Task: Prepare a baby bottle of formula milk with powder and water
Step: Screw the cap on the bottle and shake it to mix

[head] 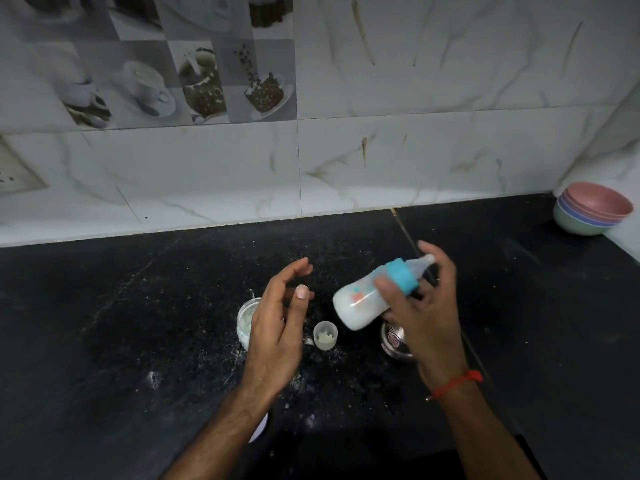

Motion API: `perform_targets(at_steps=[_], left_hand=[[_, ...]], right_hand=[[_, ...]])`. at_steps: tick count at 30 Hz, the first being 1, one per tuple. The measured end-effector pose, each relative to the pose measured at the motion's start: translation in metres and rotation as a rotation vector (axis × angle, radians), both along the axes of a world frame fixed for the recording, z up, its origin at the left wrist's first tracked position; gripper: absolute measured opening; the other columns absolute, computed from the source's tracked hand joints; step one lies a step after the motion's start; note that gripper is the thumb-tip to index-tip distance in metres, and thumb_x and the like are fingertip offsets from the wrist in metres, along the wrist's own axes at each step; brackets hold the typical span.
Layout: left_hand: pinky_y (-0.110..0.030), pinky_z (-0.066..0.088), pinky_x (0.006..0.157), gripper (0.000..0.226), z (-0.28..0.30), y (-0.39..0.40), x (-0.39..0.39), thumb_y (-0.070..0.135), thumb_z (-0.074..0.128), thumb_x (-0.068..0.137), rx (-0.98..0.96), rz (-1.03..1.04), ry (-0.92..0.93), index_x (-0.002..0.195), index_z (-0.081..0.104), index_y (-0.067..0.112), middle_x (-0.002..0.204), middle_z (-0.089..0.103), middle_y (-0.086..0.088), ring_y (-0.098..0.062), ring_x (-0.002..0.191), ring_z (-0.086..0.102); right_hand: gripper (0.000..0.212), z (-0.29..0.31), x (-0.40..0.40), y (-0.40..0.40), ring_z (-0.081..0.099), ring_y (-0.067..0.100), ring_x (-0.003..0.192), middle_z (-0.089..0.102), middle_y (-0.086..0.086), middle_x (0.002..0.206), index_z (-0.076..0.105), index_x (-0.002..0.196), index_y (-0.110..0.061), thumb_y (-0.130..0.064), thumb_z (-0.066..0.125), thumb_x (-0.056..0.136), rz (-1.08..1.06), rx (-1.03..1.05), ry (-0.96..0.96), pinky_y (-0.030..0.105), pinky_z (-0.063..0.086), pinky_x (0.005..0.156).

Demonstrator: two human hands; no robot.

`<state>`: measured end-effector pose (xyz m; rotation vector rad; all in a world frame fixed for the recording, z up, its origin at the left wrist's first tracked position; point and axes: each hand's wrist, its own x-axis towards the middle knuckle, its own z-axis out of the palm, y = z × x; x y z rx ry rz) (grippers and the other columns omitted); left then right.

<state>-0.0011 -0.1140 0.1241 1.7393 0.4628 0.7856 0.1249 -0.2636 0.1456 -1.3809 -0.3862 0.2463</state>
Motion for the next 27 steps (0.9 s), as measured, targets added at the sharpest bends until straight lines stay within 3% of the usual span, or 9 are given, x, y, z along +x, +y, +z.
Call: perform_targets(at_steps=[4, 6, 8, 13, 16, 18, 21, 25, 27], left_hand=[[-0.011, 0.05, 0.091, 0.043, 0.0, 0.0, -0.001, 0.033, 0.046, 0.104, -0.005, 0.0, 0.008, 0.146, 0.053, 0.023, 0.138, 0.065, 0.011, -0.007, 0.111, 0.07], [-0.011, 0.05, 0.09, 0.044, 0.0, 0.0, 0.0, 0.033, 0.046, 0.104, -0.006, -0.002, 0.008, 0.146, 0.053, 0.023, 0.139, 0.064, 0.011, -0.007, 0.111, 0.07], [-0.01, 0.05, 0.09, 0.044, 0.001, -0.001, 0.0, 0.033, 0.046, 0.104, 0.001, -0.001, 0.011, 0.146, 0.053, 0.023, 0.139, 0.064, 0.011, -0.006, 0.111, 0.07], [-0.01, 0.05, 0.09, 0.044, 0.001, -0.001, 0.001, 0.033, 0.046, 0.104, 0.004, -0.002, 0.012, 0.146, 0.053, 0.023, 0.139, 0.064, 0.011, -0.007, 0.111, 0.07], [-0.012, 0.051, 0.09, 0.044, 0.0, -0.001, 0.002, 0.033, 0.046, 0.104, 0.003, -0.008, 0.01, 0.146, 0.053, 0.025, 0.14, 0.064, 0.012, -0.007, 0.111, 0.07], [-0.011, 0.051, 0.09, 0.044, 0.001, -0.002, 0.002, 0.034, 0.046, 0.104, 0.008, -0.01, 0.014, 0.146, 0.053, 0.025, 0.14, 0.063, 0.012, -0.005, 0.112, 0.069], [-0.011, 0.05, 0.09, 0.044, 0.001, -0.001, 0.003, 0.034, 0.046, 0.104, 0.007, -0.01, 0.011, 0.146, 0.053, 0.026, 0.14, 0.063, 0.012, -0.006, 0.113, 0.069], [-0.011, 0.05, 0.092, 0.043, 0.002, -0.001, 0.001, 0.032, 0.046, 0.104, -0.005, -0.003, -0.002, 0.146, 0.053, 0.024, 0.14, 0.064, 0.01, -0.009, 0.114, 0.069], [-0.011, 0.05, 0.092, 0.043, 0.002, -0.001, 0.001, 0.032, 0.046, 0.104, -0.002, -0.003, 0.0, 0.146, 0.053, 0.024, 0.139, 0.064, 0.012, -0.008, 0.113, 0.07]], right_hand=[[0.062, 0.008, 0.009, -0.004, 0.077, 0.028, 0.101, 0.07, 0.018, 0.128, 0.051, 0.147, -0.011, -0.04, 0.064, 0.094, 0.071, 0.594, 0.815, 0.033, 0.065, 0.068], [0.061, 0.008, 0.01, -0.009, 0.078, 0.027, 0.096, 0.069, 0.02, 0.126, 0.054, 0.145, -0.006, -0.045, 0.06, 0.099, 0.125, 0.829, 1.021, 0.029, 0.064, 0.065], [0.061, 0.01, 0.009, -0.008, 0.077, 0.026, 0.098, 0.07, 0.019, 0.126, 0.054, 0.146, -0.008, -0.047, 0.058, 0.099, 0.131, 0.778, 0.942, 0.028, 0.064, 0.065], [0.069, 0.014, -0.004, -0.002, 0.075, 0.025, 0.105, 0.068, 0.01, 0.125, 0.044, 0.145, -0.031, -0.028, 0.071, 0.082, 0.045, 0.278, 0.321, 0.04, 0.064, 0.069], [0.08, 0.009, -0.005, -0.002, 0.071, 0.023, 0.112, 0.064, 0.0, 0.124, 0.042, 0.142, -0.042, -0.027, 0.081, 0.075, 0.039, 0.002, -0.086, 0.035, 0.062, 0.084], [0.084, 0.005, -0.005, -0.002, 0.07, 0.019, 0.114, 0.063, -0.007, 0.124, 0.04, 0.144, -0.041, -0.033, 0.084, 0.073, 0.071, -0.109, -0.211, 0.033, 0.06, 0.091], [0.081, 0.008, -0.009, 0.001, 0.071, 0.021, 0.113, 0.064, -0.005, 0.124, 0.041, 0.144, -0.04, -0.028, 0.082, 0.075, 0.058, -0.052, -0.076, 0.036, 0.062, 0.086], [0.066, 0.017, -0.006, 0.002, 0.074, 0.028, 0.111, 0.068, 0.009, 0.13, 0.046, 0.147, -0.025, -0.031, 0.069, 0.086, 0.078, 0.315, 0.519, 0.043, 0.064, 0.073], [0.064, 0.016, 0.0, -0.001, 0.074, 0.031, 0.111, 0.069, 0.018, 0.133, 0.05, 0.148, -0.012, -0.041, 0.062, 0.092, 0.143, 0.522, 0.822, 0.038, 0.065, 0.072]])
